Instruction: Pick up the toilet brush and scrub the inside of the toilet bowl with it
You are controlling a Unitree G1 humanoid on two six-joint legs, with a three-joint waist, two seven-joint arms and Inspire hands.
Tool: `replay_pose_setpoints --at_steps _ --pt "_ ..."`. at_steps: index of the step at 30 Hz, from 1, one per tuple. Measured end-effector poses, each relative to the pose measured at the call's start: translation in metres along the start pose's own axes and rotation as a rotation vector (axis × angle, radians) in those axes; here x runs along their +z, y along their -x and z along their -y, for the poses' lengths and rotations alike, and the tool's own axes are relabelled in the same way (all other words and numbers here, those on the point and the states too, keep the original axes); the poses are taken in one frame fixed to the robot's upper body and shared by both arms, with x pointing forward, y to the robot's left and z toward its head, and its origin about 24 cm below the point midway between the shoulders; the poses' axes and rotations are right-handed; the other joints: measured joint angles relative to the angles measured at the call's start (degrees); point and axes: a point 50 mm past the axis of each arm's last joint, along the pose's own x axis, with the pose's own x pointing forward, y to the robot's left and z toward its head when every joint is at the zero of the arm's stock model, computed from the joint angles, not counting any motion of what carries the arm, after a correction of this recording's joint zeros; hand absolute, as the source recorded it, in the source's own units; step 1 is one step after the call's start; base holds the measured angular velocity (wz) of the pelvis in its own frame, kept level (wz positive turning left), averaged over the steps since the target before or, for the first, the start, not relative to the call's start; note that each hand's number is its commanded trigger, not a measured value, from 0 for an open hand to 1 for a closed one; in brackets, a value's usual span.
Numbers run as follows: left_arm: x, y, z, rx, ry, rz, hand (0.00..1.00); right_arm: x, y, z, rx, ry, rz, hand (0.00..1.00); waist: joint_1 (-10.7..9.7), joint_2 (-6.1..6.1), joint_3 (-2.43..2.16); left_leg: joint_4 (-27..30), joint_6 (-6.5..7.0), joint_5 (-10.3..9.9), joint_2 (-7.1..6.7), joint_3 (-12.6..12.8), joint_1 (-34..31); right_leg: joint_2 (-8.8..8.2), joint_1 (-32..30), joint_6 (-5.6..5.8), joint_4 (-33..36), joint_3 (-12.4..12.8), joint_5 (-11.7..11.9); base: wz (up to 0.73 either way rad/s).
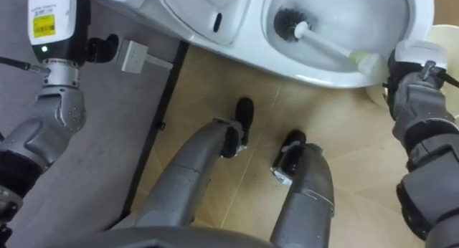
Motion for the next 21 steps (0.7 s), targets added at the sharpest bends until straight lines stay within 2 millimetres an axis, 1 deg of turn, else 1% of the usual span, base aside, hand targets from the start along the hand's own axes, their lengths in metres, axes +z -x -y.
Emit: replay_pose_setpoints --at_steps 2,3,4,7,10,16,18,19,21 --pt "0.0 0.001 0.001 -0.004 0.001 0.0 0.0 -0.002 0.001 -0.003 -0.002 0.045 -0.003 1.0 0.1 0.35 0.0 -0.2 0.0 0.0 0.02 0.1 0.2 0.04 0.2 -0.06 -0.1 0.0 0.0 0.0" --pt "-0.001 0.002 0.001 -0.006 0.002 -0.001 0.0 -0.003 0.002 -0.001 -0.019 0.08 0.004 1.0 0.1 0.64 0.02 -0.5 -0.02 0.0 0.0 0.0 0.4 0.06 0.4 -0.07 -0.3 -0.1 -0.1 0.0" --pt "-0.001 0.003 0.002 -0.008 0.008 -0.003 0.0 -0.005 0.003 -0.003 -0.024 0.111 0.006 1.0 0.0 0.82 -0.06 -0.7 -0.07 0.0 -0.05 0.0 0.4 0.1 0.4 -0.1 -0.4 -0.1 -0.1 0.0" --pt "-0.001 0.006 0.003 -0.021 0.022 -0.004 0.0 -0.008 0.005 -0.009 -0.026 0.128 0.008 1.0 -0.1 0.86 -0.06 -0.7 -0.3 -0.2 -0.1 0.1 1.1 0.08 1.1 -0.18 -0.5 -0.1 -0.4 0.06" --pt "0.0 0.007 0.003 -0.019 0.047 -0.005 0.0 -0.013 0.007 -0.011 -0.048 0.173 0.013 1.0 -0.2 0.88 -0.08 -0.6 -0.39 -0.4 -0.13 0.0 1.0 -0.11 1.3 -0.37 -0.5 -0.6 -0.7 0.05" --pt "0.006 0.011 0.002 -0.019 0.14 -0.024 0.0 -0.022 0.009 -0.012 -0.068 0.187 0.002 1.0 0.2 0.96 -0.13 -0.2 -0.27 -0.9 -0.02 0.2 0.9 -0.07 1.3 -0.27 -0.6 -0.5 -0.8 -0.01" --pt "0.008 0.011 0.004 -0.033 0.167 -0.023 0.0 -0.027 0.01 -0.016 -0.049 0.134 -0.016 1.0 0.8 1.34 -0.4 0.1 -0.18 -1.1 -0.13 0.1 1.1 -0.09 1.6 -0.07 -0.5 -0.4 -0.9 0.0" --pt "0.008 0.011 0.004 -0.038 0.172 -0.023 0.0 -0.028 0.01 -0.018 -0.038 0.102 -0.022 1.0 0.8 1.36 -0.41 0.0 -0.18 -1.1 -0.26 0.1 1.2 -0.21 1.7 0.0 -0.4 -0.4 -1.0 0.07" --pt "0.01 0.01 0.005 -0.044 0.178 -0.022 0.0 -0.026 0.008 -0.019 -0.004 -0.134 -0.069 1.0 0.6 1.25 -0.34 -0.2 -0.17 -1.1 -0.6 0.1 1.6 -0.48 1.9 0.17 0.0 -0.3 -1.2 0.08"
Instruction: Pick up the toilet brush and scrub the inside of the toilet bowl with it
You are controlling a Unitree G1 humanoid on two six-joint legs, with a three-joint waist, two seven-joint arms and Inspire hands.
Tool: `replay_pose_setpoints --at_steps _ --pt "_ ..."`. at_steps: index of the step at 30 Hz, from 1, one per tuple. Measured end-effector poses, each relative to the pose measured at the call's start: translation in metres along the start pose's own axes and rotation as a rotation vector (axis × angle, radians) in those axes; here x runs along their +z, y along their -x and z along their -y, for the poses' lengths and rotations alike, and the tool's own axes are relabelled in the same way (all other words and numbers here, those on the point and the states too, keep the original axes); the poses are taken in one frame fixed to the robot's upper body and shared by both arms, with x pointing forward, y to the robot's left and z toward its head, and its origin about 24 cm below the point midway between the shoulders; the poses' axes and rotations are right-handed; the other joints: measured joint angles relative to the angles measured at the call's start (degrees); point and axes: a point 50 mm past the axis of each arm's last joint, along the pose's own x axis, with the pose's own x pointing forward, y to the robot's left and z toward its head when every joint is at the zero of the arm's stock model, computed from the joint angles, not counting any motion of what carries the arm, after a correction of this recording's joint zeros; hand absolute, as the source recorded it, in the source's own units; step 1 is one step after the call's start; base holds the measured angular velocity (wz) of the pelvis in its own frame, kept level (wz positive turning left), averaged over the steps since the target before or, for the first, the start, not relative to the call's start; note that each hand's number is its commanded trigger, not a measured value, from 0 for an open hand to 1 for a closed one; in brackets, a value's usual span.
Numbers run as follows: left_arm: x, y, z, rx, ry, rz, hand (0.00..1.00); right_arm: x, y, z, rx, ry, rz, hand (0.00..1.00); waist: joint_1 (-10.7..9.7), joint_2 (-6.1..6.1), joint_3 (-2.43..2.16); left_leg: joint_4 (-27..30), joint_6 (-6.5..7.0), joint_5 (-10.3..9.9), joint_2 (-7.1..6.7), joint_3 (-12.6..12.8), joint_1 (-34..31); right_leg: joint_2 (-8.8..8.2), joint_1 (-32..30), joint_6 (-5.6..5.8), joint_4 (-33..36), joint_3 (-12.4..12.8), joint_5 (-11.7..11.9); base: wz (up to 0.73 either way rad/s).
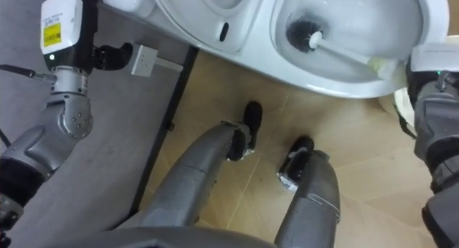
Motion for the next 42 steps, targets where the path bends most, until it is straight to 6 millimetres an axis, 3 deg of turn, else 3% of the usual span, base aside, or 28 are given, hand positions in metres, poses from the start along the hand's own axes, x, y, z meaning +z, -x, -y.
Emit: replay_pose_setpoints --at_steps 4,6,7,9,13,16,23,28,34,36,42 --pt "-0.008 0.0 -0.006 0.015 -0.024 -0.011 0.0 0.013 -0.004 0.001 0.086 -0.571 -0.094 1.0 -1.6 -0.98 0.21 -0.4 -0.01 0.1 -0.19 0.4 -0.2 -0.2 -1.3 0.01 1.1 1.4 -0.2 -0.05" --pt "-0.012 0.0 -0.011 0.039 -0.026 -0.028 0.0 0.02 -0.004 0.001 0.112 -0.732 -0.104 1.0 -2.2 -1.72 0.24 -0.3 0.07 0.1 0.01 1.3 -0.7 -0.3 -2.3 -0.04 1.9 2.0 -0.1 -0.14" --pt "-0.015 0.0 -0.014 0.062 -0.023 -0.041 0.0 0.028 -0.004 0.002 0.131 -0.829 -0.102 1.0 -2.9 -2.65 0.56 -0.3 0.11 0.2 0.2 2.0 -0.9 -0.35 -3.0 -0.14 2.3 2.6 -0.1 -0.14" --pt "-0.018 0.001 -0.018 0.101 -0.024 -0.056 0.0 0.037 -0.003 0.004 0.159 -0.945 -0.089 1.0 -4.0 -2.97 0.55 0.3 0.12 0.3 0.46 2.3 -1.9 -0.23 -4.1 -0.36 2.8 2.8 0.0 -0.08" --pt "-0.024 0.003 -0.02 0.138 -0.035 -0.081 0.0 0.049 -0.002 0.003 0.212 -1.091 -0.072 1.0 -5.8 -3.08 0.6 0.5 0.36 0.8 0.39 2.8 -2.8 -0.35 -5.3 -0.36 3.6 3.3 0.2 0.0" --pt "-0.027 0.004 -0.021 0.147 -0.043 -0.093 0.0 0.058 0.0 0.002 0.236 -1.145 -0.054 1.0 -7.4 -3.11 0.62 0.3 0.86 1.3 -0.52 3.1 -3.1 -1.89 -6.4 -0.31 5.3 3.4 0.1 0.07" --pt "-0.026 0.001 -0.021 0.146 -0.062 -0.079 0.0 0.063 0.002 -0.004 0.318 -1.224 -0.038 1.0 -8.3 -3.09 0.6 0.4 1.65 1.9 -0.92 3.1 -3.3 -2.31 -6.5 0.32 5.3 3.3 0.6 0.02" --pt "-0.026 0.0 -0.021 0.136 -0.138 -0.048 0.0 0.058 -0.001 0.001 0.264 -1.043 -0.011 1.0 -7.9 -2.99 0.55 -0.2 2.14 2.4 -1.4 2.9 -3.4 -2.58 -6.5 1.02 4.7 3.1 1.1 0.01" --pt "-0.024 -0.001 -0.017 0.084 -0.156 -0.03 0.0 0.048 -0.006 0.014 0.13 -0.542 0.057 1.0 -6.2 -2.79 0.51 -0.1 2.17 2.2 -1.48 2.8 -2.4 -2.57 -5.4 1.32 4.2 2.9 1.1 -0.02" --pt "-0.018 -0.006 -0.016 0.074 -0.155 -0.006 0.0 0.044 -0.006 0.012 0.104 -0.299 0.073 1.0 -4.8 -2.48 0.52 -0.4 1.9 2.2 -1.43 1.9 -2.5 -2.21 -4.9 1.37 3.4 1.9 1.2 0.06" --pt "-0.01 -0.011 -0.011 0.025 -0.149 0.026 0.0 0.034 -0.008 0.018 0.059 0.04 0.062 1.0 -0.9 -1.85 0.53 -0.6 1.19 1.7 -0.26 1.3 -1.7 -0.66 -3.3 1.32 1.2 1.7 1.7 -0.08"
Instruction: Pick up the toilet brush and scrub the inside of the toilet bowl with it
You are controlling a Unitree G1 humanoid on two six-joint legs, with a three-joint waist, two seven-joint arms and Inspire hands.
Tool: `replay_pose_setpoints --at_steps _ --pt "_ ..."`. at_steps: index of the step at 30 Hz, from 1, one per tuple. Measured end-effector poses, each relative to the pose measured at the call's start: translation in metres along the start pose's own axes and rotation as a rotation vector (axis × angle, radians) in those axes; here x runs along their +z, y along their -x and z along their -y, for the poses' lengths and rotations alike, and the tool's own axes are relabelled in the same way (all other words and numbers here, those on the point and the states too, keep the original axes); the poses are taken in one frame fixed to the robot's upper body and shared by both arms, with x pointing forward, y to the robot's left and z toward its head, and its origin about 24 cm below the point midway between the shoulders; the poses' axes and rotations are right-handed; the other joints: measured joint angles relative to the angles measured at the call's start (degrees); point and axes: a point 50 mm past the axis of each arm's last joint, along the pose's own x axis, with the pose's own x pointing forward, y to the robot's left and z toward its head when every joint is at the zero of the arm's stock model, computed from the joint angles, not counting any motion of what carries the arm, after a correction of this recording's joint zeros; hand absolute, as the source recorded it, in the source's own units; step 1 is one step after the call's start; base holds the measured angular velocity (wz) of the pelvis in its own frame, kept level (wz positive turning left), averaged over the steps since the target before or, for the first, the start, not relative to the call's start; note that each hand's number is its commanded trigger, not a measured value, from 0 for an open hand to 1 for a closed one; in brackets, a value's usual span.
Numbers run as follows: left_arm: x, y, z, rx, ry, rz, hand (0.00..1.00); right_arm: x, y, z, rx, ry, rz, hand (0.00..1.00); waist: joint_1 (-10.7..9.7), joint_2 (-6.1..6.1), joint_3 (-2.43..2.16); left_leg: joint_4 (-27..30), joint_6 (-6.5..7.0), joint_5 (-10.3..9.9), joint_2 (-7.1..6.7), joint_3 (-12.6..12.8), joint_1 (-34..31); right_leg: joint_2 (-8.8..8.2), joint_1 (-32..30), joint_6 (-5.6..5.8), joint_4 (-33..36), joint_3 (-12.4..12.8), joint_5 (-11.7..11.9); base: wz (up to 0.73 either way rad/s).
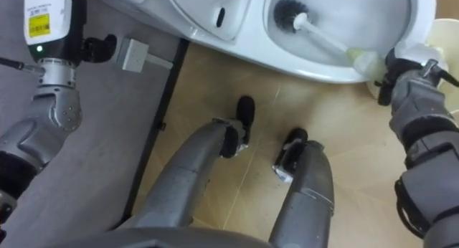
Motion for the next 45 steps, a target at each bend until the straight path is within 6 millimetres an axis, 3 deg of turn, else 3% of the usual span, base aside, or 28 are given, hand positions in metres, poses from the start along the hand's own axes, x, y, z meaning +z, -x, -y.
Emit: replay_pose_setpoints --at_steps 4,7,11,14,18,21,22,27,31,35,38,40,42,45 --pt "-0.001 0.001 0.001 -0.007 0.002 -0.004 0.0 0.001 0.0 0.003 -0.032 0.099 -0.002 1.0 0.3 0.26 -0.05 0.1 -0.33 -0.2 0.03 -0.3 0.2 0.63 0.5 -0.44 -0.8 -0.1 0.1 -0.01" --pt "-0.002 0.006 0.004 -0.029 0.027 -0.018 0.0 0.004 0.005 -0.006 -0.053 0.149 0.018 1.0 -0.1 1.35 -0.14 -0.2 -0.7 -0.5 0.06 -1.2 1.3 0.84 2.6 -1.03 -1.8 -1.4 -0.2 0.1" --pt "-0.004 0.011 0.005 -0.033 0.077 -0.042 0.0 0.008 0.008 -0.011 -0.062 0.157 0.032 1.0 -0.7 1.36 -0.16 -1.0 -0.94 -0.4 0.08 -1.3 2.1 1.08 3.5 -1.22 -2.9 -1.8 -0.3 0.06" --pt "-0.008 0.015 0.003 -0.027 0.098 -0.055 0.0 0.009 0.008 -0.011 -0.068 0.159 0.037 1.0 -0.7 1.33 -0.15 -0.4 -1.19 -0.9 0.86 -1.2 2.1 1.72 4.2 -1.58 -3.5 -2.3 -0.2 0.0" --pt "-0.006 0.013 0.0 -0.014 0.103 -0.044 0.0 0.004 0.006 0.0 -0.099 0.175 0.034 1.0 -0.3 0.99 -0.01 -0.2 -1.27 -0.9 0.83 -1.4 1.7 1.49 4.1 -1.79 -3.3 -2.8 -0.5 0.05" --pt "-0.008 0.01 -0.005 0.009 0.078 -0.029 0.0 0.007 0.0 0.025 -0.152 0.178 0.041 1.0 -0.6 -0.82 0.43 0.9 -1.18 -1.0 0.71 -0.5 1.0 0.45 2.5 -1.89 -0.5 -1.8 -1.5 0.0" --pt "-0.009 0.009 -0.007 0.019 0.058 -0.02 0.0 0.01 -0.001 0.034 -0.175 0.175 0.051 1.0 -0.7 -2.12 0.45 1.0 -1.17 -1.0 0.64 -0.1 0.7 0.11 1.6 -2.02 0.4 -1.3 -1.7 0.0" --pt "-0.013 0.009 -0.012 0.044 0.01 -0.025 0.0 0.019 -0.002 0.066 -0.285 0.23 0.094 1.0 -2.0 -4.75 0.28 2.1 -1.18 -1.0 0.66 -0.2 0.2 -0.24 1.2 -2.26 1.6 -1.6 -2.2 0.02" --pt "-0.013 0.012 -0.011 0.032 -0.001 -0.02 0.0 0.028 0.002 0.077 -0.346 0.332 0.133 1.0 -1.7 -5.36 0.19 2.2 -1.1 -1.0 0.83 -0.3 0.6 0.07 1.5 -2.05 1.4 -1.5 -1.8 -0.05" --pt "-0.017 0.025 -0.005 -0.007 -0.007 -0.036 0.0 0.043 0.01 0.049 -0.314 0.454 0.197 1.0 -1.3 -4.56 -0.13 2.2 -1.18 -1.3 0.94 -1.4 2.0 0.97 4.1 -1.91 -0.6 -2.7 -1.3 0.0" --pt "-0.015 0.034 0.001 -0.046 0.006 -0.032 0.0 0.048 0.017 0.021 -0.262 0.444 0.194 1.0 -1.2 -2.04 -0.22 1.8 -1.51 -1.7 1.02 -3.0 2.6 1.97 6.2 -1.26 -2.8 -4.2 -0.9 0.08" --pt "-0.017 0.041 0.005 -0.065 0.016 -0.045 0.0 0.045 0.019 0.008 -0.225 0.397 0.164 1.0 -1.3 -0.69 -0.86 0.9 -1.39 -1.6 1.63 -2.8 2.9 2.12 6.3 -0.92 -3.8 -3.9 -0.3 -0.13" --pt "-0.02 0.047 0.007 -0.074 0.028 -0.067 0.0 0.047 0.022 -0.003 -0.193 0.347 0.155 1.0 -1.7 0.12 -1.27 0.7 -1.17 -1.5 1.65 -2.6 3.1 2.39 6.6 -1.19 -4.1 -3.6 -0.1 -0.08" --pt "-0.025 0.054 0.007 -0.07 0.08 -0.116 0.0 0.059 0.028 -0.017 -0.159 0.276 0.161 1.0 -3.0 1.25 -1.29 0.1 -1.64 -1.3 1.88 -3.1 3.3 3.25 7.4 -1.83 -5.8 -4.5 0.3 0.01"
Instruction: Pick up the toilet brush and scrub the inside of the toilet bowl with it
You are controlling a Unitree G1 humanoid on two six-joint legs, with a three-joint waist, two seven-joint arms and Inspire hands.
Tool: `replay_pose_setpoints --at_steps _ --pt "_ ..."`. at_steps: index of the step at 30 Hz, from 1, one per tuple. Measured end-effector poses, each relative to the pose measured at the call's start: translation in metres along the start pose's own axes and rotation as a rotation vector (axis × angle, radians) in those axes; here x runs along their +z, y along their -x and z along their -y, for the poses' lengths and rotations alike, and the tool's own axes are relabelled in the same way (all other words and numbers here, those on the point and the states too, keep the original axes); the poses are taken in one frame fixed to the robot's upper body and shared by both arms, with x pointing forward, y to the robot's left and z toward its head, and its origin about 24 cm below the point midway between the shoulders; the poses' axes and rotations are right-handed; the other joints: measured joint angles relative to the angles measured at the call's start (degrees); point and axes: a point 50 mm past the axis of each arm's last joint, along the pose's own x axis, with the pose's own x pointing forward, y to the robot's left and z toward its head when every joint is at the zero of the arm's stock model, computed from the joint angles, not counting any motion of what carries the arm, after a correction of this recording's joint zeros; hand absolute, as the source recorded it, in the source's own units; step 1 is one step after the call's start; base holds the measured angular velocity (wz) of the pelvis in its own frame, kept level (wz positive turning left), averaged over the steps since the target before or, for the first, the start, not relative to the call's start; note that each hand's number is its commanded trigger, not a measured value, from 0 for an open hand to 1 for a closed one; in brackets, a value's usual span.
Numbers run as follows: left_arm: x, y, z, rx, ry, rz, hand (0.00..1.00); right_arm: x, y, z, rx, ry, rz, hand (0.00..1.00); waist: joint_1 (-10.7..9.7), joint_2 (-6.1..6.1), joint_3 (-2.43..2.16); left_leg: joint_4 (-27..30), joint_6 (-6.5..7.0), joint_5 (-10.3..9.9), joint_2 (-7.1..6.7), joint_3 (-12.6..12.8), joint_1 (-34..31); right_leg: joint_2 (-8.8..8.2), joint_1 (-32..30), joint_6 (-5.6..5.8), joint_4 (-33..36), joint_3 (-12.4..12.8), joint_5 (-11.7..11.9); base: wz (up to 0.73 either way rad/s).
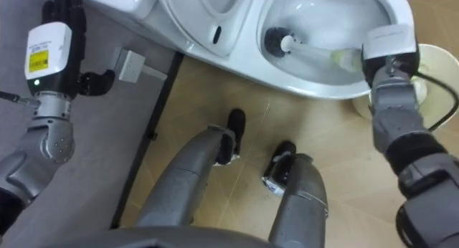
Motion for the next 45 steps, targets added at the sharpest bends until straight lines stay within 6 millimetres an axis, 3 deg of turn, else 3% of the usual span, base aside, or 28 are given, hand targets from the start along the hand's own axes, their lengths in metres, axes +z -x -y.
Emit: replay_pose_setpoints --at_steps 5,8,10,11,12,14,18,24,28,31,38,40,42,45 --pt "-0.005 0.001 0.0 0.006 0.006 -0.02 0.0 -0.006 -0.003 0.001 0.037 -0.052 -0.022 1.0 0.3 0.08 0.12 0.0 -0.67 -0.2 0.47 0.1 -0.2 0.34 -0.4 -0.82 0.2 0.1 -0.2 -0.01" --pt "-0.002 -0.008 -0.005 0.02 0.004 0.0 0.0 -0.027 -0.014 0.012 0.054 -0.013 -0.062 1.0 1.9 -0.41 0.5 -0.1 -1.01 -0.2 0.55 0.4 -0.6 0.16 -1.4 -1.31 0.9 0.4 -0.6 0.0" --pt "0.002 -0.017 -0.01 0.037 -0.003 0.023 0.0 -0.046 -0.023 0.026 0.05 -0.023 -0.078 1.0 1.9 -1.89 1.52 0.1 -1.27 0.1 -0.18 0.7 -0.7 -1.33 -2.4 -1.57 3.4 0.6 -1.9 0.22" --pt "0.002 -0.018 -0.011 0.041 -0.003 0.026 0.0 -0.05 -0.025 0.03 0.047 -0.036 -0.083 1.0 2.2 -2.12 1.67 0.5 -1.3 0.0 -0.2 0.7 -1.0 -1.37 -2.6 -1.64 3.7 0.5 -2.1 0.12" --pt "0.004 -0.02 -0.013 0.053 -0.003 0.034 0.0 -0.059 -0.028 0.036 0.043 -0.051 -0.094 1.0 2.6 -3.07 2.24 1.0 -1.39 0.0 -0.31 0.8 -1.5 -1.44 -3.2 -1.86 4.4 0.7 -2.3 0.0" --pt "0.008 -0.024 -0.016 0.082 -0.006 0.052 0.0 -0.069 -0.031 0.048 0.008 -0.063 -0.102 1.0 2.7 -4.11 2.62 1.2 -1.5 0.1 -0.4 0.9 -2.6 -1.67 -4.5 -2.05 5.1 0.8 -2.5 0.04" --pt "0.008 -0.022 -0.016 0.085 -0.03 0.07 0.0 -0.088 -0.032 0.054 -0.04 -0.112 -0.152 1.0 2.4 -6.11 2.51 2.1 -1.2 0.3 -1.4 1.9 -3.1 -3.52 -5.7 -1.56 7.7 1.6 -3.7 0.11" --pt "0.008 -0.019 -0.009 0.034 -0.058 0.041 0.0 -0.097 -0.029 0.044 -0.055 -0.167 -0.2 1.0 0.8 -6.91 2.49 2.5 -1.16 0.3 -2.28 1.9 0.5 -4.54 -1.9 -0.52 7.7 1.7 -4.0 0.01" --pt "0.001 -0.013 -0.001 -0.042 -0.081 -0.006 0.0 -0.092 -0.028 0.034 -0.028 -0.208 -0.197 1.0 0.0 -7.29 2.31 -0.4 -0.93 0.1 -2.35 1.6 6.0 -4.09 3.0 0.27 5.1 1.9 -3.2 -0.09" --pt "-0.004 -0.006 0.005 -0.106 -0.076 -0.042 0.0 -0.09 -0.025 0.024 -0.003 -0.239 -0.201 1.0 0.2 -7.25 1.82 -2.8 -0.06 0.4 -1.87 1.6 10.0 -2.95 6.9 0.62 2.0 2.0 -1.8 -0.15" --pt "-0.028 0.034 0.028 -0.292 -0.057 -0.191 0.0 -0.092 -0.005 -0.024 0.093 -0.341 -0.208 1.0 -0.1 -8.19 0.81 -8.0 0.54 1.0 -1.76 2.0 19.5 -1.66 16.4 1.91 -4.3 2.4 -0.1 -0.04" --pt "-0.036 0.047 0.029 -0.316 -0.06 -0.228 0.0 -0.091 0.004 -0.039 0.11 -0.37 -0.208 1.0 -0.3 -9.2 0.12 -10.1 0.48 1.1 -1.84 2.0 22.6 -1.42 19.6 2.1 -6.8 2.1 0.3 0.02" --pt "-0.048 0.069 0.032 -0.366 -0.065 -0.288 0.0 -0.093 0.024 -0.069 0.155 -0.436 -0.232 1.0 -1.5 -10.56 -1.47 -12.4 0.56 0.9 -1.95 1.7 27.1 -0.67 25.0 2.79 -10.6 1.4 0.5 0.19" --pt "-0.062 0.102 0.032 -0.41 -0.049 -0.399 0.0 -0.093 0.047 -0.098 0.197 -0.521 -0.282 1.0 -3.1 -11.07 -1.77 -14.0 0.36 -0.5 -1.37 1.4 33.0 1.0 32.5 3.48 -16.6 0.8 1.4 0.02"
